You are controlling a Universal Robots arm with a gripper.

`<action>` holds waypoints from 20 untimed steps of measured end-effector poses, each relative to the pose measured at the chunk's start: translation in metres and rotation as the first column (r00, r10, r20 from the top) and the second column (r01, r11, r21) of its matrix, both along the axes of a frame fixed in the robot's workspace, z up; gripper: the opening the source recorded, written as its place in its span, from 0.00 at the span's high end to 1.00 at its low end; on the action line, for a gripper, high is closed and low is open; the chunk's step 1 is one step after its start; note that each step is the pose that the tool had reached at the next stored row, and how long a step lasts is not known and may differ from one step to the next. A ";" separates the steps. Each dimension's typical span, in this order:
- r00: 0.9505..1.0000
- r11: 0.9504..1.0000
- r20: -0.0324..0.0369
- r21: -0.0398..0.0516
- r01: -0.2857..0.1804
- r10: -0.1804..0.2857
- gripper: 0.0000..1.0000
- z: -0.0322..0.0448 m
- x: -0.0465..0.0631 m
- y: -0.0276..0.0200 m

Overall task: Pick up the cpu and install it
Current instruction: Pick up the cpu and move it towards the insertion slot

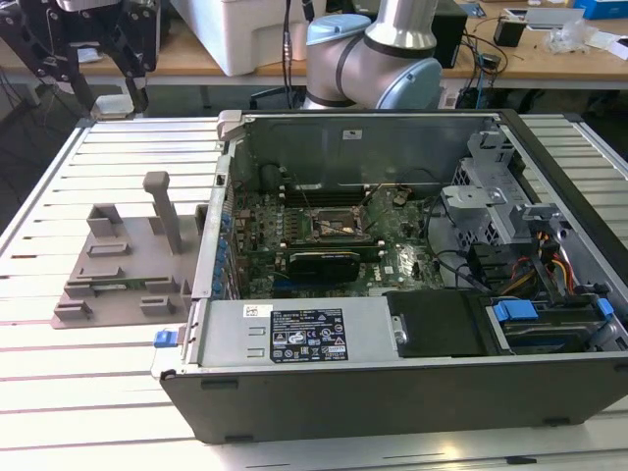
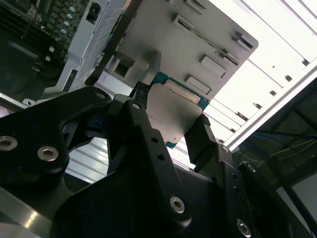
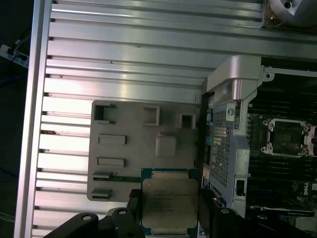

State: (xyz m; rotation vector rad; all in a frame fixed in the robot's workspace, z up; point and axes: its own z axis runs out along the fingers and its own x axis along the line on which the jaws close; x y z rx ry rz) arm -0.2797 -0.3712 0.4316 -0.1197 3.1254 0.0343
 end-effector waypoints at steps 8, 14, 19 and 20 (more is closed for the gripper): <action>1.000 1.000 0.000 0.000 0.000 0.000 0.45 -0.0053 0.010 0.0000; 1.000 1.000 0.000 0.000 0.000 0.000 0.45 -0.0086 0.017 0.0000; 1.000 1.000 0.000 0.000 0.000 0.000 0.45 -0.0114 0.022 0.0000; 1.000 1.000 0.000 0.000 0.000 0.000 0.45 -0.0120 0.023 0.0000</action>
